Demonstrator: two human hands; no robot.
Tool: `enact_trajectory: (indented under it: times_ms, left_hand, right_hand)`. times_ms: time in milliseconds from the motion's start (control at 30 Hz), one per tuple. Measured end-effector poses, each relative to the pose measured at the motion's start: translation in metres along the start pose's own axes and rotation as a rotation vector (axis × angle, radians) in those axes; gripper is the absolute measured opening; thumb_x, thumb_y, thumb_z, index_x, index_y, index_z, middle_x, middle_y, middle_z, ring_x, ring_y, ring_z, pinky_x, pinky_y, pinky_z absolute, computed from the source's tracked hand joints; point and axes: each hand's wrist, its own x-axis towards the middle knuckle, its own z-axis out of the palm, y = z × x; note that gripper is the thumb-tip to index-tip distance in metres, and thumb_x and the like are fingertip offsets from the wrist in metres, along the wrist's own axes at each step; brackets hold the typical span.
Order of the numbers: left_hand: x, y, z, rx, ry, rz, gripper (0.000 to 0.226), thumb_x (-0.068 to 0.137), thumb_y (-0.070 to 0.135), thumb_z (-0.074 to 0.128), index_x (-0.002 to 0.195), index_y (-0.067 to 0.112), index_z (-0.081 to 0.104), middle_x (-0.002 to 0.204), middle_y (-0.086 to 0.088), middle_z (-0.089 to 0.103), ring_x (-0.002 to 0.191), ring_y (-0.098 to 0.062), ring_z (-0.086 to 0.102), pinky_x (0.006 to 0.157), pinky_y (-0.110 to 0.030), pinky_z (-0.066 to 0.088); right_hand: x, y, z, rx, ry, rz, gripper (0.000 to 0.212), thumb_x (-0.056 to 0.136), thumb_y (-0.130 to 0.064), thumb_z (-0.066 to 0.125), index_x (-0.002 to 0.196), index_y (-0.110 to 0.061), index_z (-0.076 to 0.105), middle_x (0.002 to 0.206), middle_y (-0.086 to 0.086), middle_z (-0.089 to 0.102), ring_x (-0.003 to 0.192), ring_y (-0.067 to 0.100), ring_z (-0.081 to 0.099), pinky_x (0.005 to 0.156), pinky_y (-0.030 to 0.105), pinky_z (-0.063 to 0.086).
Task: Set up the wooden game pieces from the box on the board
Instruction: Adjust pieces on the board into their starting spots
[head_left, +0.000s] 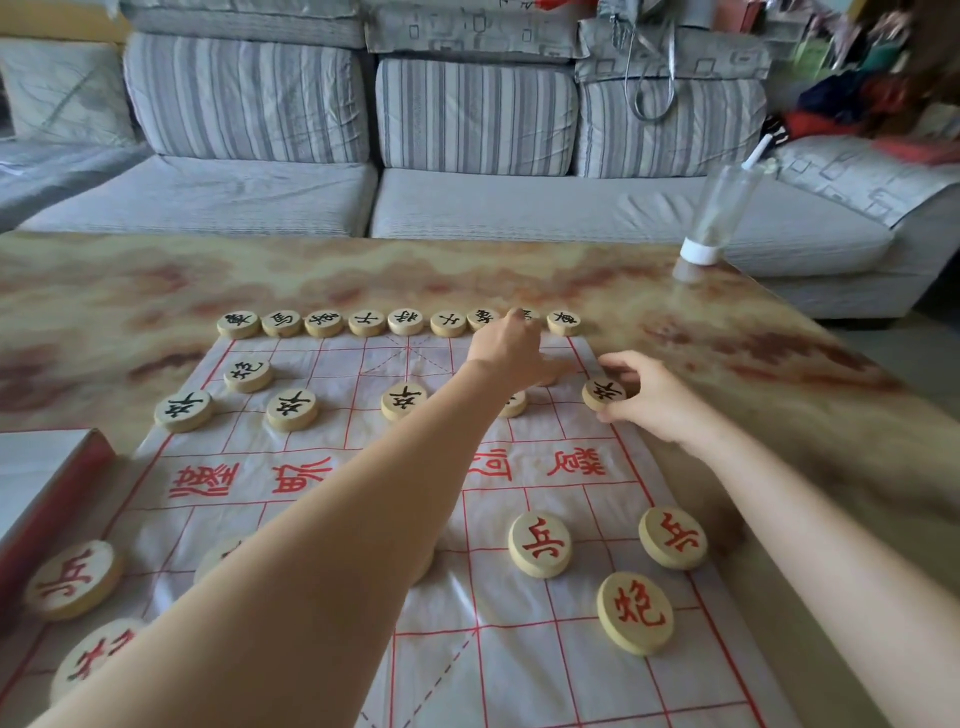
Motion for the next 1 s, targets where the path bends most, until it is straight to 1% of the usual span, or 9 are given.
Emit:
enact_trajectory:
  times_ms: [67,133,267,400,567,667,800,933,1000]
  left_hand:
    - [0.002,-0.001,-0.003,-0.088,-0.011,-0.021,0.055,0.078,0.058,0.058,0.111,0.014,0.061,0.117,-0.006,0.059,0.107,-0.026,0.057,0.085,-0.035,0.045]
    - [0.003,-0.003,-0.009,-0.233,-0.061,-0.010,0.043,0.082,0.047,0.060,0.112,0.016,0.061,0.117,-0.003,0.062,0.107,-0.023,0.059,0.088,-0.034,0.048]
    - [0.001,-0.007,-0.022,-0.365,-0.247,0.097,0.042,0.079,0.018,0.068,0.120,0.017,0.058,0.123,-0.003,0.060,0.110,-0.018,0.057,0.088,-0.022,0.042]
    - [0.002,-0.010,-0.023,-0.323,-0.314,0.109,0.049,0.074,0.011,0.071,0.121,0.015,0.058,0.124,-0.005,0.058,0.112,-0.019,0.056,0.089,-0.023,0.043]
    - [0.001,-0.015,-0.015,-0.290,-0.301,0.073,0.061,0.069,0.014,0.077,0.125,0.010,0.054,0.124,-0.007,0.059,0.111,-0.023,0.057,0.095,-0.031,0.047]
    - [-0.002,-0.017,-0.012,-0.317,-0.265,0.043,0.063,0.070,0.016,0.077,0.127,0.009,0.052,0.123,-0.007,0.058,0.109,-0.024,0.058,0.094,-0.033,0.047]
    - [-0.004,-0.020,-0.008,-0.338,-0.230,0.042,0.052,0.070,0.018,0.076,0.119,0.012,0.060,0.116,-0.007,0.064,0.100,-0.021,0.061,0.088,-0.030,0.050]
    - [-0.004,-0.017,-0.007,-0.309,-0.210,-0.004,0.053,0.067,0.030,0.080,0.114,0.019,0.061,0.112,-0.005,0.062,0.087,-0.017,0.056,0.074,-0.027,0.046]
    - [-0.003,-0.013,-0.006,-0.280,-0.201,-0.042,0.052,0.067,0.035,0.079,0.112,0.018,0.061,0.113,-0.006,0.060,0.092,-0.021,0.058,0.073,-0.028,0.046]
  right_hand:
    - [-0.001,0.003,0.001,0.035,0.035,0.008,0.075,0.066,-0.022,0.083,0.131,-0.012,0.048,0.133,0.006,0.050,0.121,0.020,0.049,0.101,0.032,0.039]
    - [0.001,0.005,0.002,0.031,0.089,0.025,0.074,0.063,-0.033,0.084,0.124,-0.010,0.051,0.126,0.008,0.052,0.113,0.020,0.052,0.097,0.032,0.043]
    - [0.006,0.010,0.005,-0.043,0.137,0.032,0.063,0.060,-0.037,0.084,0.110,-0.009,0.057,0.114,0.009,0.057,0.103,0.021,0.056,0.088,0.034,0.046]
    - [0.009,0.014,0.005,-0.050,0.115,0.018,0.052,0.061,-0.030,0.084,0.104,-0.012,0.061,0.108,0.009,0.063,0.097,0.023,0.059,0.088,0.038,0.049]
    - [0.006,0.012,0.001,0.074,-0.004,-0.010,0.056,0.069,-0.006,0.079,0.121,-0.008,0.058,0.120,0.009,0.063,0.111,0.022,0.057,0.102,0.039,0.043]
    - [0.004,0.012,0.002,0.117,0.022,-0.010,0.065,0.067,-0.010,0.081,0.125,-0.006,0.053,0.117,0.007,0.059,0.105,0.019,0.055,0.097,0.033,0.043]
    - [0.005,0.014,0.004,0.096,0.066,0.036,0.068,0.061,-0.026,0.086,0.118,-0.009,0.053,0.109,0.005,0.054,0.099,0.018,0.053,0.088,0.031,0.044]
    - [0.007,0.016,0.004,0.107,0.049,0.029,0.055,0.059,-0.021,0.086,0.105,-0.011,0.058,0.100,0.008,0.062,0.093,0.022,0.058,0.088,0.037,0.048]
    - [0.007,0.017,0.004,0.113,0.055,0.024,0.052,0.059,-0.019,0.086,0.103,-0.013,0.059,0.098,0.007,0.062,0.090,0.020,0.057,0.088,0.037,0.048]
